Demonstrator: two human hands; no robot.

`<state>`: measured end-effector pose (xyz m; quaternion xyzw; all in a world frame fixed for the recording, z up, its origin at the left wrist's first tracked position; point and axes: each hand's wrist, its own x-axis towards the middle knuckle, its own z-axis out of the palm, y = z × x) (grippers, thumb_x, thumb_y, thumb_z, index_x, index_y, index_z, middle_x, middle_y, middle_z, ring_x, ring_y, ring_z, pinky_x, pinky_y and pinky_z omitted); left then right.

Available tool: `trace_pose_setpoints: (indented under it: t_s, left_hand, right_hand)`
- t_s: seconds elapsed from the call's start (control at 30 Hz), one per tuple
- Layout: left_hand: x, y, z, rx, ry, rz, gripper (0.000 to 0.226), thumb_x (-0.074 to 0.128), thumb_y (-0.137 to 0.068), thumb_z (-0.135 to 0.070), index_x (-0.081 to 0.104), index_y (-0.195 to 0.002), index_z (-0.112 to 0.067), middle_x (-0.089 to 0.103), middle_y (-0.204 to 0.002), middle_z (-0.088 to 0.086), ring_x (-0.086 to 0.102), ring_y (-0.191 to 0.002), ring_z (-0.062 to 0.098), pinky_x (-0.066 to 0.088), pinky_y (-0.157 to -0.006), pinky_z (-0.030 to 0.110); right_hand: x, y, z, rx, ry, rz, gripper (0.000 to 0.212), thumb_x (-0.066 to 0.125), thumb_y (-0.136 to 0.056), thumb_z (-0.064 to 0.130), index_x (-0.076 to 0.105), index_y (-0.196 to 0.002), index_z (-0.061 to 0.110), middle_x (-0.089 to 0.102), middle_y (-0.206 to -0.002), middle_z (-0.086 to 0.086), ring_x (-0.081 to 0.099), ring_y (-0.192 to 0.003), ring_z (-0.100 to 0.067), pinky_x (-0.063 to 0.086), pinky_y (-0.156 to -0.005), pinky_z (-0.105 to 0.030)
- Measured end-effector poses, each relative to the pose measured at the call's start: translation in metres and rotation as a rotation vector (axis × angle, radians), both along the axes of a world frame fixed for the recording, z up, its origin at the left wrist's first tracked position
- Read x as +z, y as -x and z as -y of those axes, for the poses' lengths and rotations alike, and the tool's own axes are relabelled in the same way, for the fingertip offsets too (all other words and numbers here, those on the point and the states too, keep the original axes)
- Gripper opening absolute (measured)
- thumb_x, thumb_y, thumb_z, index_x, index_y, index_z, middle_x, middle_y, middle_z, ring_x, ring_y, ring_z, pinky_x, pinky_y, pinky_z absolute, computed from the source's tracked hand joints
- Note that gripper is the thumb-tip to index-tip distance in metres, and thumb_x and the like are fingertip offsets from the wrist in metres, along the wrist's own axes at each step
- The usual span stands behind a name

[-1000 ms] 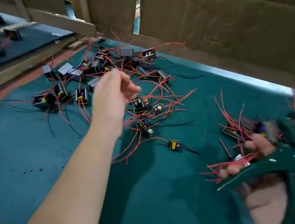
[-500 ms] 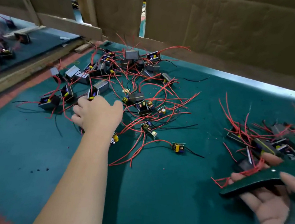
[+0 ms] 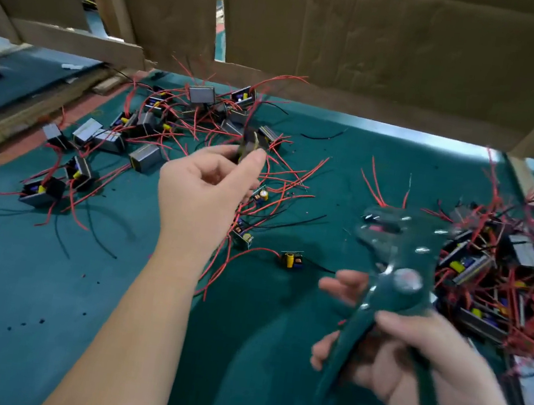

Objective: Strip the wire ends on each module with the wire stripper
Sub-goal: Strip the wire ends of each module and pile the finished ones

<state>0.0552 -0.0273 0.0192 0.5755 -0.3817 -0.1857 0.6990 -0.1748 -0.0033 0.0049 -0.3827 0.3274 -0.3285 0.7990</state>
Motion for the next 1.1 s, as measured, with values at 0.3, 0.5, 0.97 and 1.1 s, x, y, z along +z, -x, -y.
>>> trace_pose_setpoints:
  t_s: [0.3, 0.5, 0.97, 1.1]
  left_hand:
    - [0.013, 0.012, -0.007, -0.470, -0.020, -0.433, 0.024, 0.068, -0.072, -0.023, 0.045, -0.079, -0.020, 0.056, -0.058, -0.002, 0.056, -0.036, 0.016, 0.044, -0.036, 0.019]
    - [0.011, 0.019, -0.009, -0.597, -0.096, -0.226, 0.014, 0.070, -0.073, -0.023, 0.073, -0.085, -0.029, 0.059, -0.068, -0.009, 0.062, -0.047, 0.017, 0.050, -0.045, 0.021]
    - [0.008, 0.036, -0.009, -0.842, -0.182, -0.369, 0.026, 0.047, -0.092, -0.030, 0.071, -0.094, -0.021, 0.074, -0.098, 0.000, 0.072, -0.079, 0.019, 0.055, -0.051, 0.026]
    - [-0.003, 0.042, -0.008, -0.762, -0.247, -0.186, 0.027, 0.040, -0.096, -0.043, 0.059, -0.105, -0.027, 0.060, -0.064, -0.005, 0.058, -0.060, 0.010, 0.051, -0.051, 0.025]
  right_hand:
    - [-0.010, -0.001, 0.007, -0.325, -0.019, -0.062, 0.045, 0.066, -0.064, 0.005, 0.048, -0.105, 0.001, 0.068, -0.087, -0.019, 0.066, -0.073, -0.053, 0.055, -0.057, -0.053]
    - [-0.011, 0.010, 0.017, -0.446, -0.017, -0.107, 0.014, 0.047, -0.089, 0.002, 0.051, -0.102, 0.006, 0.059, -0.091, -0.016, 0.067, -0.076, -0.052, 0.057, -0.057, -0.051]
    - [-0.002, 0.011, 0.016, -0.322, -0.013, -0.050, 0.051, 0.058, -0.060, 0.019, 0.059, -0.108, 0.001, 0.069, -0.092, -0.018, 0.066, -0.068, -0.047, 0.056, -0.054, -0.048]
    - [0.001, 0.010, 0.014, -0.254, 0.030, -0.003, 0.060, 0.056, -0.060, 0.020, 0.055, -0.115, -0.003, 0.066, -0.090, -0.024, 0.064, -0.067, -0.047, 0.056, -0.055, -0.050]
